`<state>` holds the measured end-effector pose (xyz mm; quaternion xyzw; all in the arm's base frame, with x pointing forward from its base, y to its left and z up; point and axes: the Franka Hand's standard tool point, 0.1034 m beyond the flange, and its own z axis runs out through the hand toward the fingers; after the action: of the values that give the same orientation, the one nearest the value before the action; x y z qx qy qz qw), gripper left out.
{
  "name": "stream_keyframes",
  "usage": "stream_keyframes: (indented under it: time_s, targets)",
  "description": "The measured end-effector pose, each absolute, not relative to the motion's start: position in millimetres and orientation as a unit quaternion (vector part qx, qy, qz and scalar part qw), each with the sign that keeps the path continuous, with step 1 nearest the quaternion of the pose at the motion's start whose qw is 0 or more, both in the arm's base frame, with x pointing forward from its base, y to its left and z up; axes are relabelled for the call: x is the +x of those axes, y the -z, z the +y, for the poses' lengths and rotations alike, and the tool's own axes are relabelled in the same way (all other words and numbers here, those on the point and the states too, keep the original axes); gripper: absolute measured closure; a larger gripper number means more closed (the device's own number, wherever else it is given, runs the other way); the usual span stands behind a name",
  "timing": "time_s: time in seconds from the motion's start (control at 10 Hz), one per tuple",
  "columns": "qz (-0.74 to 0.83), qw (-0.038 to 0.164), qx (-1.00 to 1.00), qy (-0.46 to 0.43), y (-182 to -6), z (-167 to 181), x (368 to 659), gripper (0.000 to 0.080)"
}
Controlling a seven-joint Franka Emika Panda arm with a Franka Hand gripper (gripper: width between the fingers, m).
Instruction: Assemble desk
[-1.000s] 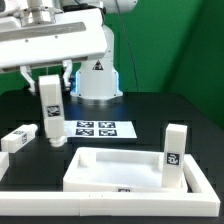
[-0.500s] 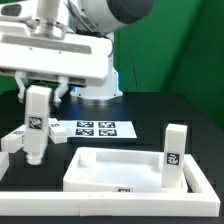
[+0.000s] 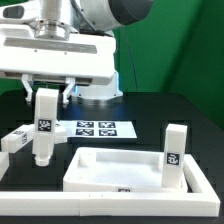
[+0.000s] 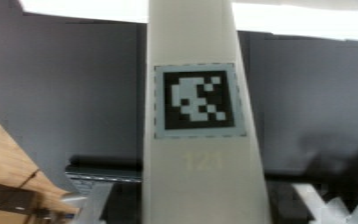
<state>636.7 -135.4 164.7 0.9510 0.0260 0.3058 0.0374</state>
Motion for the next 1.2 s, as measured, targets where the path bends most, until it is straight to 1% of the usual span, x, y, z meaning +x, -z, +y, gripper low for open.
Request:
stream_keyframes:
  time_s: [0.1,0.3,0.6,0.7,0.8,0.9,1.1,1.2]
  targets:
    - [0.03,0.036,0.95,-0.308,-167.4,-133.7,636.9,0.0509]
    - [0.03,0.024,0.951,-0.306,-166.6,-118.0,639.5,0.0509]
    - [0.027,0.025,0.952,-0.305,-164.4,-121.5,638.3,0.0509]
    - [0.028,0.026,0.952,-0.305,-162.0,-119.9,637.0,0.0509]
    - [0.03,0.03,0.951,-0.306,-151.1,-112.4,628.2,0.0509]
    - [0.037,0.022,0.952,-0.303,-145.4,-104.1,627.7,0.0509]
    - [0.035,0.007,0.951,-0.308,-146.5,-83.7,633.2,0.0509]
    - [0.033,0.003,0.95,-0.311,-150.0,-78.8,636.3,0.0509]
